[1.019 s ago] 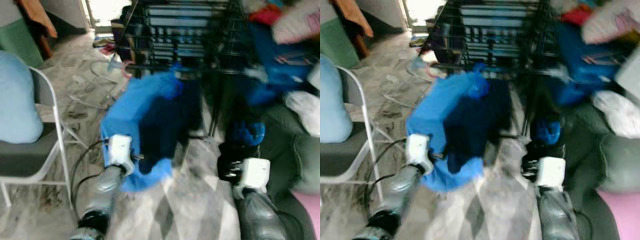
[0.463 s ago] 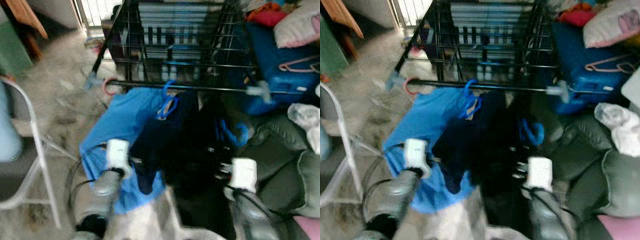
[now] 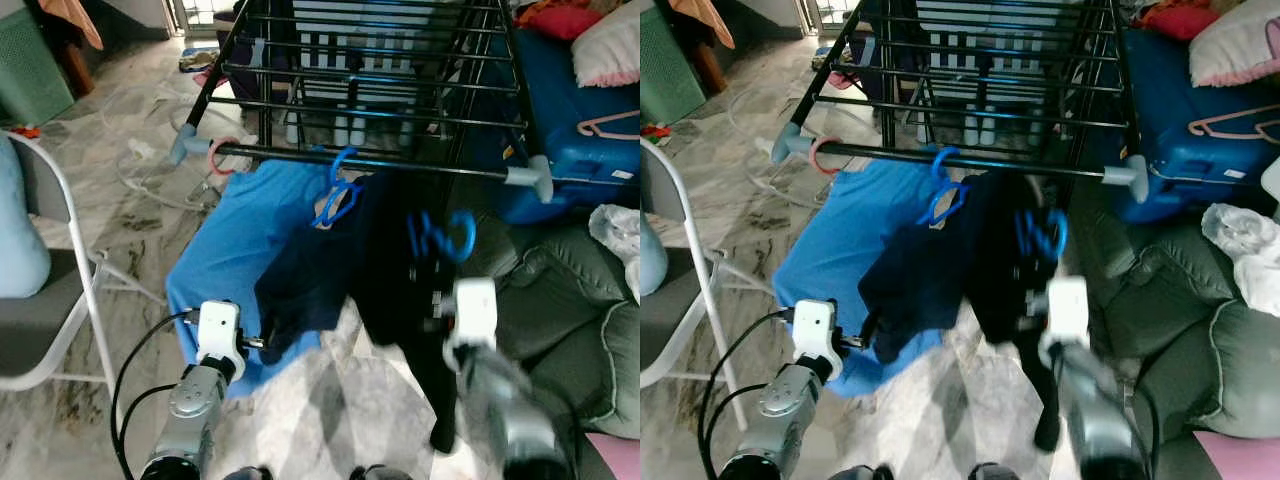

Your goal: Hang hanger

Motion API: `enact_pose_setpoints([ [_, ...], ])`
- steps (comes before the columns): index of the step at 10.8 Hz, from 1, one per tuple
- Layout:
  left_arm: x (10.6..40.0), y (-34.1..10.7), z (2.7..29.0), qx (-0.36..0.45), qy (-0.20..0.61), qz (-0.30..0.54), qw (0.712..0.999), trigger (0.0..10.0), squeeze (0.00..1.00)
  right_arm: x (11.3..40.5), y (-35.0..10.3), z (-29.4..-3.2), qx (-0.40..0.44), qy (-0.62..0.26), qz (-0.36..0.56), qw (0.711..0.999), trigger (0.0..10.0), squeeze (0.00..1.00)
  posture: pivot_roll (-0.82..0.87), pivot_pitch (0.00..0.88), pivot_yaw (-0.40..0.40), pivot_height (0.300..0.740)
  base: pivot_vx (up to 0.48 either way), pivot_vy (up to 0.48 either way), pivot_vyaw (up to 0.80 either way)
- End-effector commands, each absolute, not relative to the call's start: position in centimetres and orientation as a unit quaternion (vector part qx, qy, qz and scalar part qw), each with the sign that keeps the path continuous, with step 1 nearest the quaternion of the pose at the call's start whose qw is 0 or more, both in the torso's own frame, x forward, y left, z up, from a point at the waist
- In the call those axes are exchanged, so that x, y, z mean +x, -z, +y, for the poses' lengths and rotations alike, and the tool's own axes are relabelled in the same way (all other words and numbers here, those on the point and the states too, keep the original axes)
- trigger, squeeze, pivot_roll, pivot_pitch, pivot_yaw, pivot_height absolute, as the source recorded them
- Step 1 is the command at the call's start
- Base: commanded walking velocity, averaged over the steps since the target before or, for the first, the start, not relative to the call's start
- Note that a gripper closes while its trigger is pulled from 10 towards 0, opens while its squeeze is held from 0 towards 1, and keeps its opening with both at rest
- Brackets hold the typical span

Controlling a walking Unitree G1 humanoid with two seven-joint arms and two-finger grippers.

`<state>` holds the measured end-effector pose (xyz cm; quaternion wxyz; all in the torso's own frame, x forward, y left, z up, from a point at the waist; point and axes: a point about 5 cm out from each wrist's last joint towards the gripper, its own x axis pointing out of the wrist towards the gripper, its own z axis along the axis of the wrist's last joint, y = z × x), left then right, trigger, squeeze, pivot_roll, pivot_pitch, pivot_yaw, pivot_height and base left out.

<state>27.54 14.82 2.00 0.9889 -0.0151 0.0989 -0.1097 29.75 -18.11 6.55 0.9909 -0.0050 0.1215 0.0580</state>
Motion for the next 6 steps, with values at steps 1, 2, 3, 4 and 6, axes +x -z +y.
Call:
enact_pose_setpoints([
  [1,27.2,-1.8,15.1,-0.005,0.109,0.106,0.988,10.0,0.0,30.9,-9.0,-18.5,0.0,-0.056,0.078,0.995,10.0,0.0,-0.11,0.175,0.021,0.74,0.0,0.0,0.0],
  [2,27.1,-1.8,15.2,-0.003,0.112,0.108,0.988,10.0,0.0,31.5,-9.8,-18.6,0.005,-0.059,0.074,0.996,10.0,0.0,-0.11,0.179,0.026,0.74,0.0,0.0,0.0],
  [3,27.0,-1.8,15.2,-0.001,0.116,0.109,0.987,10.0,0.0,32.6,-10.6,-18.9,0.007,-0.057,0.074,0.996,10.0,0.0,-0.11,0.181,0.027,0.74,0.0,0.0,0.0],
  [4,27.0,-2.0,15.2,-0.001,0.118,0.108,0.987,10.0,0.0,33.4,-11.2,-19.2,-0.001,-0.061,0.075,0.995,10.0,0.0,-0.1,0.182,0.027,0.74,0.0,0.0,0.0],
  [6,27.0,-2.1,15.2,0.0,0.121,0.109,0.987,10.0,0.0,35.3,-12.0,-19.4,0.008,-0.064,0.089,0.994,10.0,0.0,-0.09,0.182,0.032,0.74,0.0,0.0,0.0],
])
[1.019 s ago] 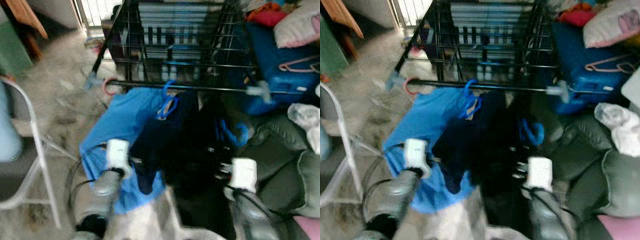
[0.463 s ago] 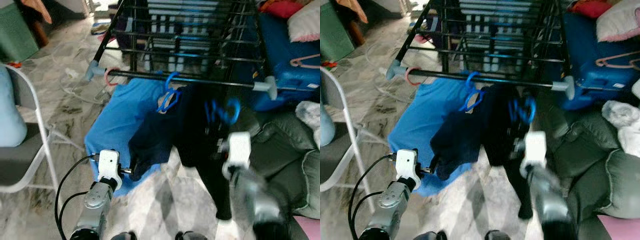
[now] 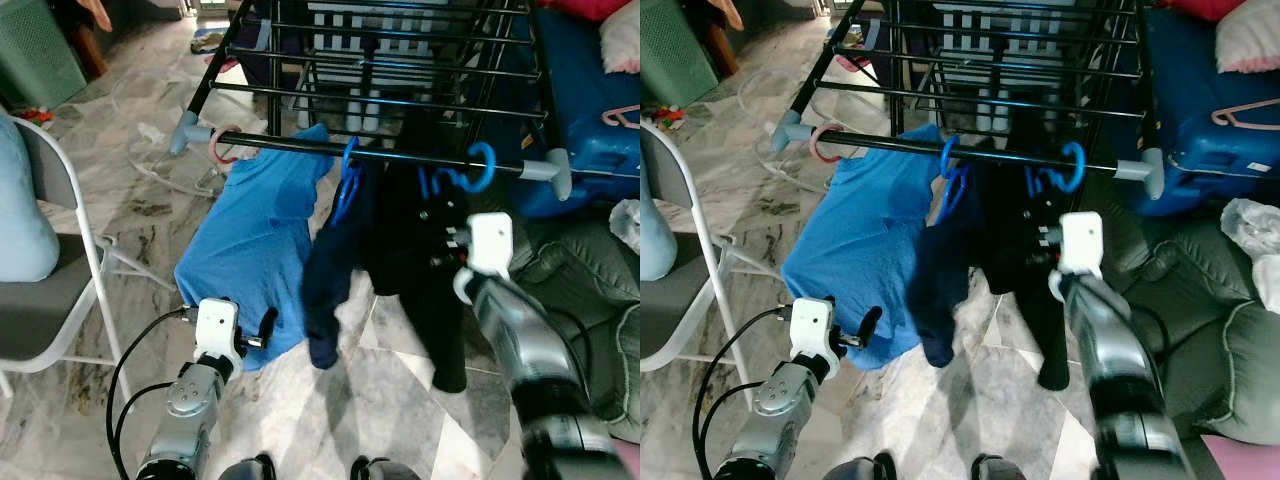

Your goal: Hang hanger

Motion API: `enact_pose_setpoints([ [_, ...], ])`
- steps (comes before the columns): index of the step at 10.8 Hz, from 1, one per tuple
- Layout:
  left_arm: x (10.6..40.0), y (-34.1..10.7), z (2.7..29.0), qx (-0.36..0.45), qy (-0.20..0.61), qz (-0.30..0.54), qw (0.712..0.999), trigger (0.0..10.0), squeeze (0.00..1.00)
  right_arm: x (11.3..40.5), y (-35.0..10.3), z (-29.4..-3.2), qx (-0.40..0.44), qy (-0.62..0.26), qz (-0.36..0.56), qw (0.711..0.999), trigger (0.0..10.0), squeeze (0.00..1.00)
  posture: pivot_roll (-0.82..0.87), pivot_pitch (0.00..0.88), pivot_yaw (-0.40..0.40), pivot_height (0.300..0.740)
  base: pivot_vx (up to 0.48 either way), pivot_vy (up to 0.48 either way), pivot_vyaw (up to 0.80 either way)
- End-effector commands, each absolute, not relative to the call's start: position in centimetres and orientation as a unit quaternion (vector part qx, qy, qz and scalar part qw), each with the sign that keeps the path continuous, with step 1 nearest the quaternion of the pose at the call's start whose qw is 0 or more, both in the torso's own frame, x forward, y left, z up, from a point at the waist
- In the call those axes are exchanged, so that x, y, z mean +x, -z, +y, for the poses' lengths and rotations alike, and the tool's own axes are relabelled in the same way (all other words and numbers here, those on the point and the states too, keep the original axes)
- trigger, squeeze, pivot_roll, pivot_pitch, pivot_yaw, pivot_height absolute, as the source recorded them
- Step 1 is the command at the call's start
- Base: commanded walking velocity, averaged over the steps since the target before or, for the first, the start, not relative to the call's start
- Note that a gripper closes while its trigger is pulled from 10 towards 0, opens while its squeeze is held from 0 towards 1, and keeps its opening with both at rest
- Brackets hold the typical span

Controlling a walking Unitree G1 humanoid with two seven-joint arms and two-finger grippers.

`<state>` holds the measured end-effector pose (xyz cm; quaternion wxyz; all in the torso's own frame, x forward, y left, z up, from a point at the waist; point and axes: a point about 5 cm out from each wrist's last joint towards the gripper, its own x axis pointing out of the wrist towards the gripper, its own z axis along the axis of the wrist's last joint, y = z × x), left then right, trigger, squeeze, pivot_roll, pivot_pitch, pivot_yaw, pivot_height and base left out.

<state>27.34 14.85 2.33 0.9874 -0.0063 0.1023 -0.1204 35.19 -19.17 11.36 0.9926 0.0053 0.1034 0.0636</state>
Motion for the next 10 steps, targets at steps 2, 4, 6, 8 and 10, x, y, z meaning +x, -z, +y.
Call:
enact_pose_setpoints([
  [2,27.0,-2.1,15.2,0.0,0.124,0.111,0.986,10.0,0.0,36.8,-12.6,-18.7,0.03,-0.07,0.103,0.992,10.0,0.0,-0.08,0.181,0.028,0.74,0.0,0.0,0.0],
  [4,26.9,-2.2,15.2,0.001,0.124,0.114,0.986,10.0,0.0,37.7,-12.6,-18.3,0.048,-0.064,0.13,0.988,10.0,0.0,-0.07,0.182,0.018,0.74,0.0,0.0,0.0],
  [6,26.6,-2.1,15.5,-0.001,0.116,0.117,0.986,10.0,0.0,38.0,-12.0,-18.2,0.059,-0.064,0.154,0.984,10.0,0.0,-0.05,0.182,0.011,0.74,0.0,0.0,0.0],
  [8,26.6,-2.1,15.6,-0.001,0.114,0.119,0.986,10.0,0.0,37.7,-10.9,-17.9,0.052,-0.067,0.182,0.98,10.0,0.0,-0.04,0.18,0.012,0.74,0.0,0.0,0.0],
  [10,26.6,-2.1,15.6,-0.001,0.113,0.121,0.986,10.0,0.0,36.8,-9.0,-17.9,0.049,-0.068,0.212,0.974,10.0,0.0,-0.05,0.179,0.013,0.74,0.0,0.0,0.0],
])
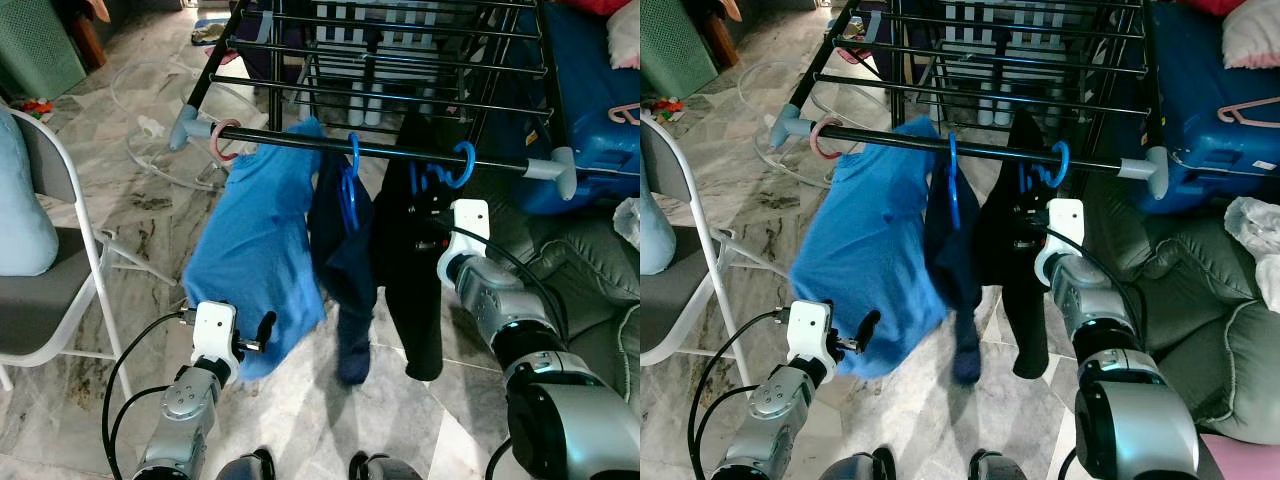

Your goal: Hang hanger

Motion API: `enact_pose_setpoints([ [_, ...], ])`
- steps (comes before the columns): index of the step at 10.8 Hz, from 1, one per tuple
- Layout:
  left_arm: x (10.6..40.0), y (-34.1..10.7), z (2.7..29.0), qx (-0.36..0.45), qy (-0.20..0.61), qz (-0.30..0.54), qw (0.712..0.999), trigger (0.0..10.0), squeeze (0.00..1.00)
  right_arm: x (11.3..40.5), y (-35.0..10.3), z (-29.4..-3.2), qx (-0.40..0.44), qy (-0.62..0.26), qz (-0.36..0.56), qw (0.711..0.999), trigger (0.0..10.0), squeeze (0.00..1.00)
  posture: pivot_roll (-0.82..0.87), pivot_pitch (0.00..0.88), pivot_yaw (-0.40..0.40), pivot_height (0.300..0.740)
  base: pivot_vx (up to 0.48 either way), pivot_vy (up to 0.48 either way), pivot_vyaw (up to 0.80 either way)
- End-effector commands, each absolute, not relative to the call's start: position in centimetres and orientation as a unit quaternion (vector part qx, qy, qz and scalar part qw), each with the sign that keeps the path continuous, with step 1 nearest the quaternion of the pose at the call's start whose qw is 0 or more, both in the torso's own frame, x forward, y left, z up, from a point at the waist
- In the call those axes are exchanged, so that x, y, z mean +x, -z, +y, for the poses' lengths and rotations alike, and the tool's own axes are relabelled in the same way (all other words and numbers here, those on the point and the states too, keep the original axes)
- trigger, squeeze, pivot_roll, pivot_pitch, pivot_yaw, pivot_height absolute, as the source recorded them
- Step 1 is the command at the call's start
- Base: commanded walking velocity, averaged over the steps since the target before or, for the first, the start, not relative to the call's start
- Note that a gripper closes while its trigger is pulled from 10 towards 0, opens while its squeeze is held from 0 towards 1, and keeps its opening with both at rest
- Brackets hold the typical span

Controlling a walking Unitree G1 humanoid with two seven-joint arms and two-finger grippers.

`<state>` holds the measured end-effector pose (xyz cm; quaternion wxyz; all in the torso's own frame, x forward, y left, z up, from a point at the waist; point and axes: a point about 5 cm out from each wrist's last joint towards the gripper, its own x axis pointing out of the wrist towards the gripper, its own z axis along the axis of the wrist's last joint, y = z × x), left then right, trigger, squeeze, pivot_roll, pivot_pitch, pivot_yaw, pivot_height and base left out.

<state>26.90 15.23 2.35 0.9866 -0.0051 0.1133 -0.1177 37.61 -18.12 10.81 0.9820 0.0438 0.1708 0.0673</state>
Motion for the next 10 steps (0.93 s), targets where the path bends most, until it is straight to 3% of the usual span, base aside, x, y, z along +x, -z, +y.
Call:
enact_pose_setpoints([
  [1,26.67,-2.1,15.55,-0.002,0.113,0.123,0.986,10.0,0.0,36.36,-8.26,-18.14,0.044,-0.066,0.222,0.972,10.0,0.0,-0.05,0.179,0.015,0.74,0.0,0.0,0.0],
  [2,26.77,-2.11,15.39,-0.002,0.115,0.123,0.986,10.0,0.0,36.1,-7.98,-18.65,0.045,-0.052,0.217,0.974,10.0,0.0,-0.06,0.177,0.017,0.74,0.0,0.0,0.0],
  [3,26.85,-2.12,15.27,-0.003,0.117,0.124,0.985,10.0,0.0,36.01,-8.05,-19.07,0.044,-0.043,0.203,0.977,10.0,0.67,-0.06,0.175,0.022,0.74,0.0,0.0,0.0],
  [4,26.94,-2.06,15.13,-0.004,0.121,0.128,0.984,10.0,0.0,35.99,-8.49,-19.07,0.006,-0.057,0.174,0.983,10.0,1.0,-0.07,0.175,0.024,0.74,0.0,0.0,0.0],
  [10,26.96,-1.98,15.07,-0.005,0.121,0.132,0.984,10.0,0.0,35.99,-8.63,-19.05,-0.003,-0.058,0.166,0.984,10.0,1.0,-0.07,0.175,0.024,0.74,0.0,0.0,0.0],
])
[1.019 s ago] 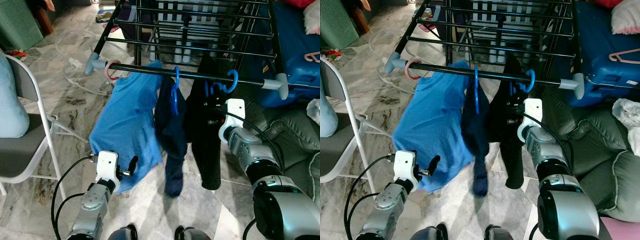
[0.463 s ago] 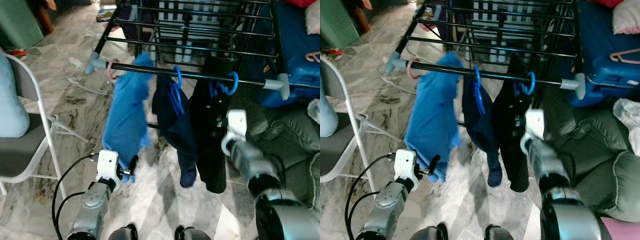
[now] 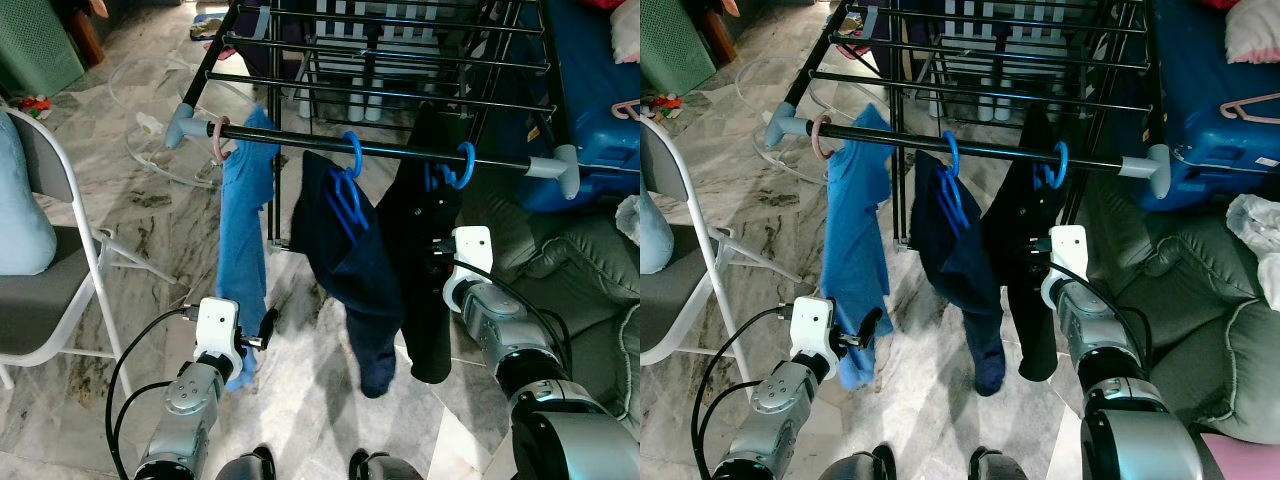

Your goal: Hang hanger

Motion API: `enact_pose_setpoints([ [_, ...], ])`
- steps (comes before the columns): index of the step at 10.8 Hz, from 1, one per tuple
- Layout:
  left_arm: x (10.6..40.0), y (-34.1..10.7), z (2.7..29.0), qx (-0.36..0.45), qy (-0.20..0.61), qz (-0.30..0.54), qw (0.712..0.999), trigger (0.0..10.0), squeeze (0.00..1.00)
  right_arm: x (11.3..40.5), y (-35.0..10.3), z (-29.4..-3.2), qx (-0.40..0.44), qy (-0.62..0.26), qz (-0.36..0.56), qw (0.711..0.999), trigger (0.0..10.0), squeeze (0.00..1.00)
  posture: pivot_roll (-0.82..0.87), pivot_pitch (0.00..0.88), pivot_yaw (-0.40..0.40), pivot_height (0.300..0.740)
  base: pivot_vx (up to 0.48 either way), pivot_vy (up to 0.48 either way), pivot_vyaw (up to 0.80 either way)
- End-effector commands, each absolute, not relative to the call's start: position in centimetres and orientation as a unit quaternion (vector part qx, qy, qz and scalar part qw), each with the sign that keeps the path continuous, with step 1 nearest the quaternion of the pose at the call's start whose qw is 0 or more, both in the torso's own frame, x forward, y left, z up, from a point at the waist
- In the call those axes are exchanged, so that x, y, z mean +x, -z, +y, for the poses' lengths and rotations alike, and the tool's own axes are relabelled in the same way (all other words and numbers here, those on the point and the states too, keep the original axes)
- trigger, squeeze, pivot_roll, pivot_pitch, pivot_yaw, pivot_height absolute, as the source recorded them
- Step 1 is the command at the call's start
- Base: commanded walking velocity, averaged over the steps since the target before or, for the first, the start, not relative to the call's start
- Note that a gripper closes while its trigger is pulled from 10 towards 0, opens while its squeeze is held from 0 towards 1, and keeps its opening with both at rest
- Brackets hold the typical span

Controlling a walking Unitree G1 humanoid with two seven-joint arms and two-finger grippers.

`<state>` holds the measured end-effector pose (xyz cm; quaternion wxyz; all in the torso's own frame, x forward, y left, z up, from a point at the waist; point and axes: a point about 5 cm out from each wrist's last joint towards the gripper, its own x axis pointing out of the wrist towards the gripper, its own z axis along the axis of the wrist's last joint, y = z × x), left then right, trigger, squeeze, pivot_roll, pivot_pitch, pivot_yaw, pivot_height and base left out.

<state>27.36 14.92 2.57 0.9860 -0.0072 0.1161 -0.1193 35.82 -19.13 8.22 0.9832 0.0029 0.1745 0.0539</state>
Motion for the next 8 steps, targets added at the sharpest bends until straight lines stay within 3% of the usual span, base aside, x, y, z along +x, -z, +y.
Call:
enact_pose_setpoints([
  [1,27.0,-2.0,15.1,-0.005,0.121,0.132,0.984,10.0,0.0,36.0,-8.6,-19.1,-0.003,-0.058,0.166,0.984,10.0,1.0,-0.07,0.175,0.024,0.74,0.0,0.0,0.0],
  [5,27.0,-2.0,15.1,-0.005,0.121,0.132,0.984,10.0,0.0,36.0,-8.6,-19.1,-0.003,-0.058,0.166,0.984,10.0,1.0,-0.07,0.175,0.024,0.74,0.0,0.0,0.0],
  [6,27.7,-1.6,14.6,-0.007,0.124,0.147,0.981,10.0,0.0,31.8,-8.3,-21.2,-0.041,0.001,0.05,0.998,10.0,1.0,-0.14,0.155,0.042,0.74,0.0,0.0,0.0],
  [7,28.0,-1.5,14.3,-0.006,0.127,0.15,0.98,10.0,0.0,29.7,-8.7,-22.0,-0.054,0.028,0.003,0.998,10.0,1.0,-0.14,0.155,0.042,0.74,0.0,0.0,0.0],
  [8,28.0,-1.4,14.3,-0.006,0.127,0.151,0.98,10.0,0.0,30.1,-9.0,-21.9,-0.058,0.019,-0.001,0.998,10.0,0.0,-0.13,0.15,0.04,0.74,0.0,0.0,0.0],
])
